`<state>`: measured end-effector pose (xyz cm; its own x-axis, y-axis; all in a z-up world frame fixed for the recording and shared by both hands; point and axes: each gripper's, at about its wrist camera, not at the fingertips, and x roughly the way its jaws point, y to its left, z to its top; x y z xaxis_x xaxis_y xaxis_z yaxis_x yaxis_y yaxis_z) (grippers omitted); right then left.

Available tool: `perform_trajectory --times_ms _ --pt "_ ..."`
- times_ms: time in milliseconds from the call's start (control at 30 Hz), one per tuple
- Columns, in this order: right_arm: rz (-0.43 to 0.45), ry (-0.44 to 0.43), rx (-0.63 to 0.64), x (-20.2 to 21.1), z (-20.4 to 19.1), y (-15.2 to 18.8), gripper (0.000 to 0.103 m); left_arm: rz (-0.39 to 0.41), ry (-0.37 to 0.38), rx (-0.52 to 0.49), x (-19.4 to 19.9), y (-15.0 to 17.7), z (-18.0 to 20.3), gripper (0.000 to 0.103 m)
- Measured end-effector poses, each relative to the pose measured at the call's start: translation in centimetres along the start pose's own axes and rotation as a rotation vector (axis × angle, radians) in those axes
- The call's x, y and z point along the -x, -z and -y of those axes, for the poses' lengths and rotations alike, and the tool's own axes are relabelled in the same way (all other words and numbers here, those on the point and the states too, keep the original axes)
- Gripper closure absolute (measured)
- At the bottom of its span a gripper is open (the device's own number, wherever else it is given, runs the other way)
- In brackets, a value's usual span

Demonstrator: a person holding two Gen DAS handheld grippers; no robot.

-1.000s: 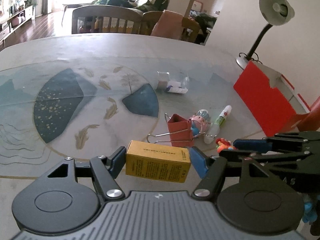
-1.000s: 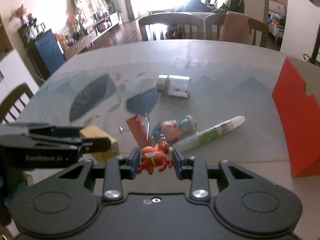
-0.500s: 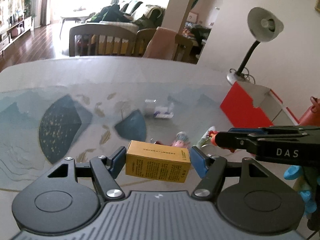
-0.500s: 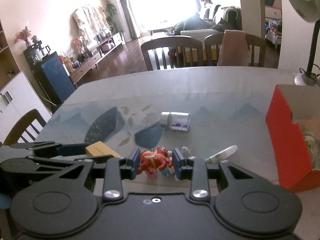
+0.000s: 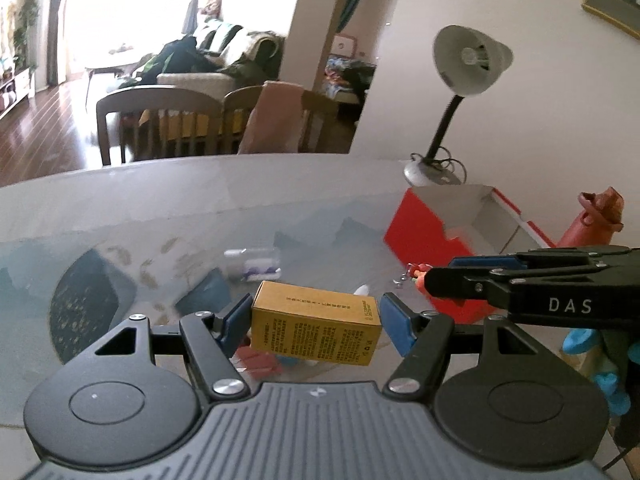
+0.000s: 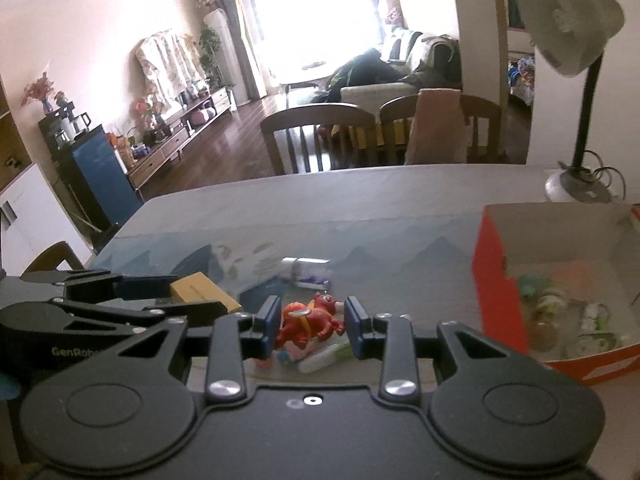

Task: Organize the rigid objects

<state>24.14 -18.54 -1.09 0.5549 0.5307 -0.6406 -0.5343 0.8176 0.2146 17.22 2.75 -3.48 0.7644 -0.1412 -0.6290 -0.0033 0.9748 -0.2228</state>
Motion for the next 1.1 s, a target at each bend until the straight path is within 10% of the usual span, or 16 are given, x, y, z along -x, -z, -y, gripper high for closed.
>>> perform_trajectory --times_ms 467,1100 --pt "0.03 0.053 -0.003 2.4 8.2 -1.5 0.087 -0.013 0.059 -0.104 -4.3 -3.4 8.7 0.034" --pt "-0.138 -0.025 0.037 -2.7 9.3 5.4 0.048 -0.059 0.021 -0.049 -6.2 -1.4 8.6 0.034"
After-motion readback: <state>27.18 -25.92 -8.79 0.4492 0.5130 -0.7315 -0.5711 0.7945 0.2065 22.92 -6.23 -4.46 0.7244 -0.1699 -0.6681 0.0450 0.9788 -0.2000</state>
